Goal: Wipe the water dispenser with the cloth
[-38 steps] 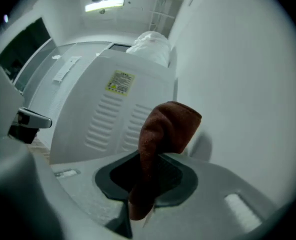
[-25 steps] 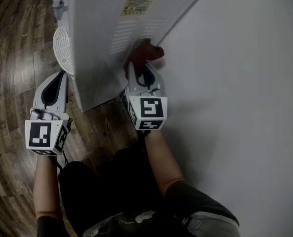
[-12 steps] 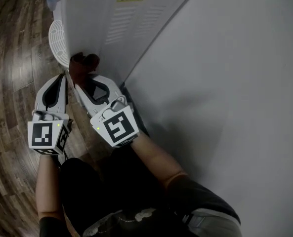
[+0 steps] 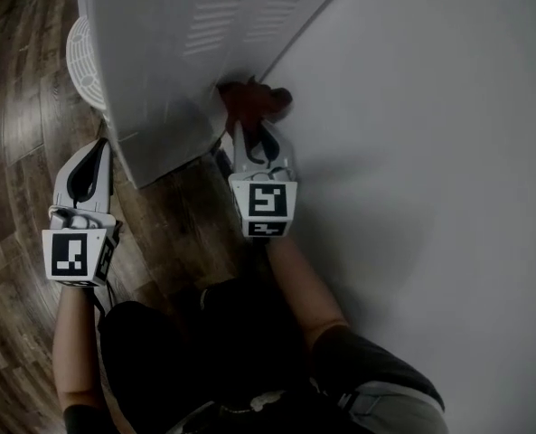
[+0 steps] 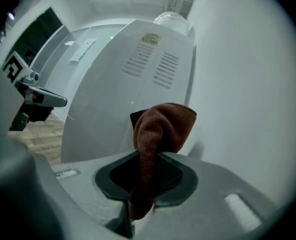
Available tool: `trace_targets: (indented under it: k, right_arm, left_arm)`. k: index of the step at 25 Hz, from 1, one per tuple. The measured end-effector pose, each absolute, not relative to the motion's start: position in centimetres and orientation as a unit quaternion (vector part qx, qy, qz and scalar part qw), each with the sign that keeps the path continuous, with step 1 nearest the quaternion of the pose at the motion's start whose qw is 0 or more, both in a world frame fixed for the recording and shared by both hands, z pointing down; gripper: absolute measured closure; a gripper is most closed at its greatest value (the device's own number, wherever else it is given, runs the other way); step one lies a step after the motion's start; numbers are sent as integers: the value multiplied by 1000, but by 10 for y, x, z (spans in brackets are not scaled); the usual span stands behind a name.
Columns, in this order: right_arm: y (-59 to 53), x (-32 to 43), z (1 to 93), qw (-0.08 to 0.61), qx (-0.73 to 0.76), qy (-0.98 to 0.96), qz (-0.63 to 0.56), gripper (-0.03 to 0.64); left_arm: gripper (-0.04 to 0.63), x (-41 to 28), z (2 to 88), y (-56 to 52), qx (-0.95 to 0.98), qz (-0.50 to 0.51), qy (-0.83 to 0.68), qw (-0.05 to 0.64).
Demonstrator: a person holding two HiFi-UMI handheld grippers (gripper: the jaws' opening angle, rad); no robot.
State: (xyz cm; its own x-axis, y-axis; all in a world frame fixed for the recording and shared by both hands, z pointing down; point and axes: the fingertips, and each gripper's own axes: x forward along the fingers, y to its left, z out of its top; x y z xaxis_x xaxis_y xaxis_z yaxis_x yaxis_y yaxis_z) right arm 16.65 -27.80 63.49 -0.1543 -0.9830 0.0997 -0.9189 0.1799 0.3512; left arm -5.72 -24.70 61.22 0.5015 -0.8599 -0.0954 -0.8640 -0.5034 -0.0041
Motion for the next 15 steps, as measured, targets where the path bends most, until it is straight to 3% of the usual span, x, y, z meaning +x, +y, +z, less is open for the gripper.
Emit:
trace_targets:
  k: [7,15]
  right_arm:
    - [-300,164,685,154,646,-744,-76,555]
    - [-260,33,694,145,463,-861,-154,555]
  left_arm:
    - [575,-62,659,-252,-861,25,507,24]
    - [575,-61,684,-245,-859,16,512,-2]
